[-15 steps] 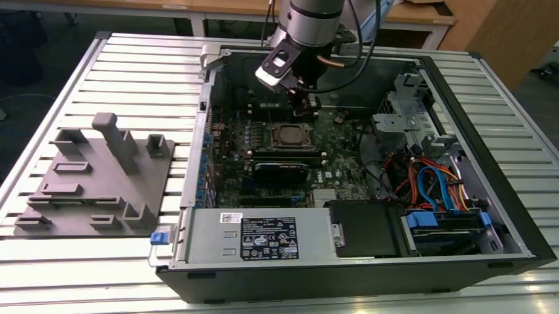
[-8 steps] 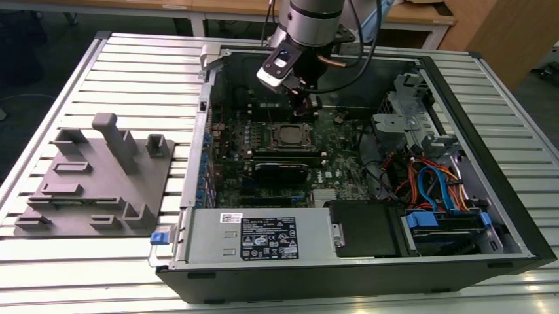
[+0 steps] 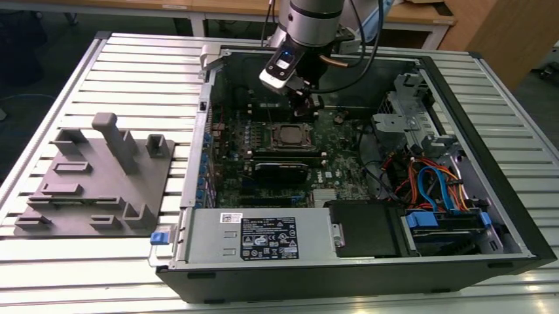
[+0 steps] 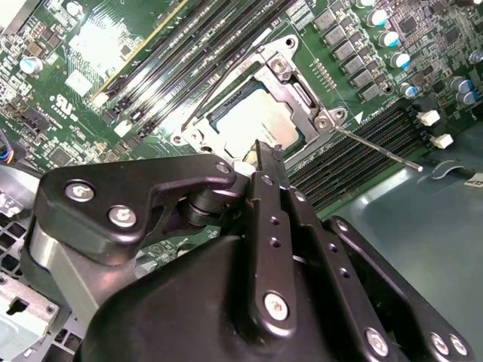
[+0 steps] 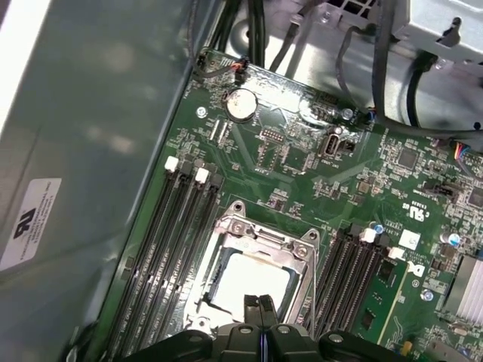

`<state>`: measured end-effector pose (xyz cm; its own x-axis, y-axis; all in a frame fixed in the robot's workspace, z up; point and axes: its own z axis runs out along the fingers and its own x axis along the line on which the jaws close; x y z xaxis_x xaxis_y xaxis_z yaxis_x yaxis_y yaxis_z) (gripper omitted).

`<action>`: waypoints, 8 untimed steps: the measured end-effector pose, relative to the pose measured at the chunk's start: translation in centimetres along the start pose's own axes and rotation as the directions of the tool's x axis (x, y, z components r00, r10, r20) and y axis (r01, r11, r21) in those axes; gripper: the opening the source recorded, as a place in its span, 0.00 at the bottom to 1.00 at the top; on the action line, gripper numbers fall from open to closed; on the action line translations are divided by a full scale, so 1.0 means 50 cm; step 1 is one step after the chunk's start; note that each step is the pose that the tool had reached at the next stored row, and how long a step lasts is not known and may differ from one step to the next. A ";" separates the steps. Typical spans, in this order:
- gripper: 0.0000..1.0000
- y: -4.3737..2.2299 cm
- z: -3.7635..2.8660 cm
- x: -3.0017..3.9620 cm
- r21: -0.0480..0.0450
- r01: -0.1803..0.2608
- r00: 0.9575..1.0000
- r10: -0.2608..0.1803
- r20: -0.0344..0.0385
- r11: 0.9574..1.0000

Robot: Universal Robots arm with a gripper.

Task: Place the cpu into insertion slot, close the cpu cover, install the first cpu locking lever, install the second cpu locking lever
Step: 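Install the first cpu locking lever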

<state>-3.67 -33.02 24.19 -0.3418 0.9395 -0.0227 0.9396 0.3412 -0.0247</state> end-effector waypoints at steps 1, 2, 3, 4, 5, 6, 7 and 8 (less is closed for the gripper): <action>0.10 0.000 0.000 0.000 0.000 0.000 1.000 0.000 0.000 1.000; 0.10 0.000 0.000 0.000 0.000 0.001 1.000 -0.001 0.000 1.000; 0.10 0.000 0.000 0.000 0.000 0.002 1.000 -0.002 0.000 1.000; 0.10 0.000 0.000 0.000 0.000 0.002 1.000 -0.002 0.000 1.000; 0.10 0.000 0.000 0.000 0.000 0.002 1.000 -0.002 0.000 1.000; 0.10 0.000 0.000 0.000 0.000 0.002 1.000 -0.002 0.000 1.000; 0.10 0.000 0.000 0.000 0.000 0.002 1.000 -0.002 0.000 1.000; 0.10 0.000 0.000 0.000 0.000 0.003 1.000 -0.003 0.000 1.000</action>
<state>-3.67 -33.02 24.19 -0.3445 0.9385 -0.0227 0.9387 0.3440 -0.0247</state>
